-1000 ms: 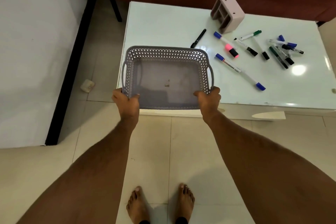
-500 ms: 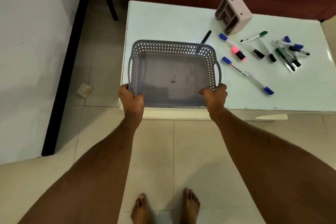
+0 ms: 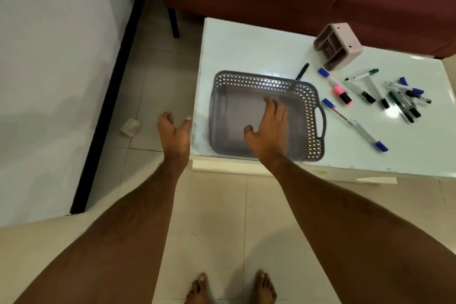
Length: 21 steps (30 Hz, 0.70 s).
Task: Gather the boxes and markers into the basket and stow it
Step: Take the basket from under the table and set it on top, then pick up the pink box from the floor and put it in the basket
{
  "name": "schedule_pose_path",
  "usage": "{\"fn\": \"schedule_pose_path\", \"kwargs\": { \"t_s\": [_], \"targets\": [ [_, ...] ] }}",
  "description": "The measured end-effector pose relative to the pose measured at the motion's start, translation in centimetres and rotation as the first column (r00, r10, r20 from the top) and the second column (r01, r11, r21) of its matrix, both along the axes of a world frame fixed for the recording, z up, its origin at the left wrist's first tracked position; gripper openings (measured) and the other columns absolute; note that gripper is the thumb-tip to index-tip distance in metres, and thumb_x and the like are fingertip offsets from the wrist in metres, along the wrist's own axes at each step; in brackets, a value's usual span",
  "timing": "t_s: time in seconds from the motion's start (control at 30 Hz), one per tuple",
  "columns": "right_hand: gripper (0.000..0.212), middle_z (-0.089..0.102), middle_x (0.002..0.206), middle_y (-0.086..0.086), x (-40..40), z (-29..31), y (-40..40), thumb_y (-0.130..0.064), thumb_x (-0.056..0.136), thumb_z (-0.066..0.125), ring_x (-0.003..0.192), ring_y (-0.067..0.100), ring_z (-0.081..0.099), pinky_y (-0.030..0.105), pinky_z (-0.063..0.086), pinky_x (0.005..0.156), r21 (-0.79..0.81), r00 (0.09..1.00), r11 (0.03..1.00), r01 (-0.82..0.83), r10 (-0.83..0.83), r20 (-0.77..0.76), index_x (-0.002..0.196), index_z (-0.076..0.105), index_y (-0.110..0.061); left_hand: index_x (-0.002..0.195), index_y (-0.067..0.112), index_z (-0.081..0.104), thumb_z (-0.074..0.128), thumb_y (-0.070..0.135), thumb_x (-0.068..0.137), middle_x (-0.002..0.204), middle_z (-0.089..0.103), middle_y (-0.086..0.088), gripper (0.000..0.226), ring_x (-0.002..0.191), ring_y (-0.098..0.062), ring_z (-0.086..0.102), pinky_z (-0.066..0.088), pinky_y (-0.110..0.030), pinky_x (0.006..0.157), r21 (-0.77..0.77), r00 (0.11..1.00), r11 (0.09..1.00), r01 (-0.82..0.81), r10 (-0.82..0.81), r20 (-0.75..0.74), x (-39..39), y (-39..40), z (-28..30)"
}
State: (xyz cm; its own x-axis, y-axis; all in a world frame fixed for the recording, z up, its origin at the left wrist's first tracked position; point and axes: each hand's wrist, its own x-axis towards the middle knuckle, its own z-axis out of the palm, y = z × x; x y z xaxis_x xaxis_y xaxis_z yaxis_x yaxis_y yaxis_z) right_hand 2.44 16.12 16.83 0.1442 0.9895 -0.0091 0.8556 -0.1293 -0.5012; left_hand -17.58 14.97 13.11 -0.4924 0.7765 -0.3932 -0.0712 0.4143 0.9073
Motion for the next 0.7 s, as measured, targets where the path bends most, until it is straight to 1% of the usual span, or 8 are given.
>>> {"fn": "schedule_pose_path", "kwargs": {
  "t_s": [0.1,0.2,0.33,0.4,0.47,0.5,0.57,0.7],
  "targets": [
    [0.088,0.038,0.151,0.014,-5.6,0.4,0.9,-0.022,0.081,0.077,0.141,0.030,0.033,0.041,0.036,0.118,-0.048,0.995,0.996,-0.076,0.073,-0.063,0.154,0.031,-0.007,0.136,-0.004,0.045,0.064,0.011,0.098,0.121,0.047,-0.016,0.045,0.117,-0.030,0.049,0.039,-0.048,0.118,0.007,0.998,0.998,-0.058,0.058,0.022,-4.5,-0.1,0.4],
    [0.089,0.036,0.151,0.015,-10.8,0.7,1.6,-0.021,0.081,0.077,0.142,0.030,0.029,0.038,0.031,0.117,-0.051,0.976,0.984,-0.168,0.159,-0.148,0.155,0.030,-0.006,0.133,-0.002,0.046,0.062,0.015,0.099,0.120,0.049,-0.013,0.041,0.120,-0.034,0.051,0.040,-0.042,0.112,-0.011,0.992,0.993,-0.118,0.118,0.053,-8.7,-0.1,0.2],
    [0.090,0.037,0.151,0.011,-17.0,0.0,3.4,-0.024,0.079,0.075,0.141,0.028,0.032,0.043,0.038,0.118,-0.103,0.948,0.960,-0.259,0.233,-0.218,0.156,0.031,-0.010,0.111,0.018,0.049,0.059,0.015,0.102,0.105,0.048,0.006,0.015,0.104,-0.014,0.050,0.040,-0.033,0.100,-0.038,0.974,0.977,-0.210,0.213,0.072,-13.5,0.5,-0.1],
    [0.090,0.037,0.152,0.010,-19.9,-0.8,4.8,-0.023,0.079,0.074,0.142,0.028,0.033,0.045,0.039,0.118,-0.137,0.927,0.942,-0.305,0.261,-0.268,0.157,0.030,-0.011,0.123,0.008,0.049,0.059,0.014,0.103,0.115,0.054,-0.003,0.024,0.115,-0.022,0.053,0.041,-0.034,0.108,-0.076,0.969,0.969,-0.234,0.239,0.064,-15.8,1.2,-0.3],
    [0.092,0.033,0.155,0.010,-22.6,-2.1,6.4,-0.022,0.081,0.075,0.145,0.028,0.032,0.045,0.039,0.119,-0.180,0.910,0.921,-0.345,0.282,-0.303,0.159,0.027,-0.013,0.138,-0.014,0.041,0.059,0.013,0.102,0.141,0.049,-0.032,0.048,0.133,-0.043,0.049,0.038,-0.041,0.116,-0.110,0.963,0.961,-0.255,0.263,0.062,-18.0,2.1,-0.9],
    [0.092,0.032,0.157,0.009,-23.7,-2.9,7.0,-0.023,0.082,0.076,0.146,0.028,0.032,0.045,0.040,0.119,-0.192,0.903,0.913,-0.360,0.290,-0.315,0.159,0.026,-0.014,0.145,-0.013,0.036,0.059,0.013,0.102,0.150,0.042,-0.033,0.056,0.141,-0.044,0.043,0.036,-0.039,0.117,-0.126,0.957,0.955,-0.270,0.280,0.071,-19.0,2.5,-1.3],
    [0.094,0.032,0.157,0.008,-26.0,-4.6,8.6,-0.025,0.083,0.077,0.146,0.028,0.033,0.044,0.041,0.118,-0.218,0.889,0.894,-0.391,0.305,-0.343,0.160,0.024,-0.015,0.155,0.000,0.032,0.058,0.016,0.103,0.159,0.039,-0.019,0.060,0.148,-0.032,0.039,0.033,-0.029,0.113,-0.167,0.936,0.932,-0.320,0.338,0.093,-21.1,3.6,-2.6],
    [0.091,0.032,0.158,0.009,-29.2,-7.9,11.3,-0.023,0.086,0.074,0.146,0.026,0.030,0.038,0.037,0.117,-0.311,0.863,0.841,-0.443,0.305,-0.404,0.161,0.023,-0.014,0.158,0.007,0.028,0.057,0.021,0.104,0.164,0.033,-0.013,0.063,0.152,-0.031,0.032,0.029,-0.037,0.119,-0.250,0.898,0.891,-0.379,0.419,0.132,-24.2,5.5,-6.2]
  ]
}}
